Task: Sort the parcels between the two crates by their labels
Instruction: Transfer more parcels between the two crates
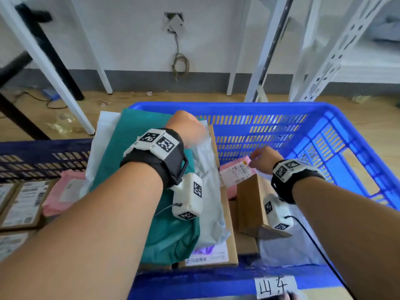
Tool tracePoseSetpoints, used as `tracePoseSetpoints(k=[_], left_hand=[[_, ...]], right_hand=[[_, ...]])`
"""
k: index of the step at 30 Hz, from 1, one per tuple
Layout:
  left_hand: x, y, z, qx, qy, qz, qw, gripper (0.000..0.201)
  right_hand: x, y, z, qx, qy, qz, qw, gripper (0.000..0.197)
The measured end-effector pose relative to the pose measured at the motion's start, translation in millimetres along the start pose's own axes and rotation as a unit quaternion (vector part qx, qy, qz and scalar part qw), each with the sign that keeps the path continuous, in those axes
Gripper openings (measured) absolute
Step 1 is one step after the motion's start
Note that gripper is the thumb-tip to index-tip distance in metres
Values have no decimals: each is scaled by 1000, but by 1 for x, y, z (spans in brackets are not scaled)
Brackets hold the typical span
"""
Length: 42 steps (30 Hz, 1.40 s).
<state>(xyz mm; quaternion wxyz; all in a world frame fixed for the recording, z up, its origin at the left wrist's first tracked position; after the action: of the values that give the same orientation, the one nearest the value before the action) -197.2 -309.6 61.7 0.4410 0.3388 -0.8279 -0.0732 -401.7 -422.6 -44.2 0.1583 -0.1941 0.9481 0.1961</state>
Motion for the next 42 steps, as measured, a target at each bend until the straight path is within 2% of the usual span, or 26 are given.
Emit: tracePoseSetpoints(k=[3,10,14,16,18,23,30,34,38,42], left_hand=[[-6,-13,-3,25,36,-21,999,9],[-17,-30,0,27,46,-56,997,9],[-17,-33,2,19,39,-58,997,6],[-18,-33,3,17,39,-59,997,7],[-18,-33,3,16,42,-58,997,6],[-19,-33,-1,26,38,-58,997,7],[-19,-34,0,26,36,-60,997,8],[-19,-32,-1,23,40,-58,997,7],[-13,-25,-2,8,45,-46,998,10],[-4,-11,-9,4,44,-28,999,9]], right_hand=[[13,-16,24,-41,53,10,998,32],[53,-42,65,-112,26,93,989,47],[64,-49,73,-128,15,125,984,44],[64,-45,79,-143,-17,144,979,26],[69,-42,85,-144,-67,172,972,18],[87,-47,102,-144,-186,203,951,41],[84,-41,93,-80,-204,221,950,25],[89,-41,85,-13,-219,231,948,34],[89,-36,58,27,-183,209,960,27],[86,-22,17,57,-142,198,968,28]])
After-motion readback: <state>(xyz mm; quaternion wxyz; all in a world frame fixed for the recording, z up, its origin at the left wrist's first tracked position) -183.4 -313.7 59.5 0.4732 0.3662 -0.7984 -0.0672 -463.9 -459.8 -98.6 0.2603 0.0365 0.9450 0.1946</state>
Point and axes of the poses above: each hand's wrist, its own y-axis away from the middle knuckle, its own z-axis out of the palm, x = y × z, the point moved 7 cm from there along -y, towards the middle knuckle, and after that the axes turned 8 degrees about -z, right-handed, at the moved point
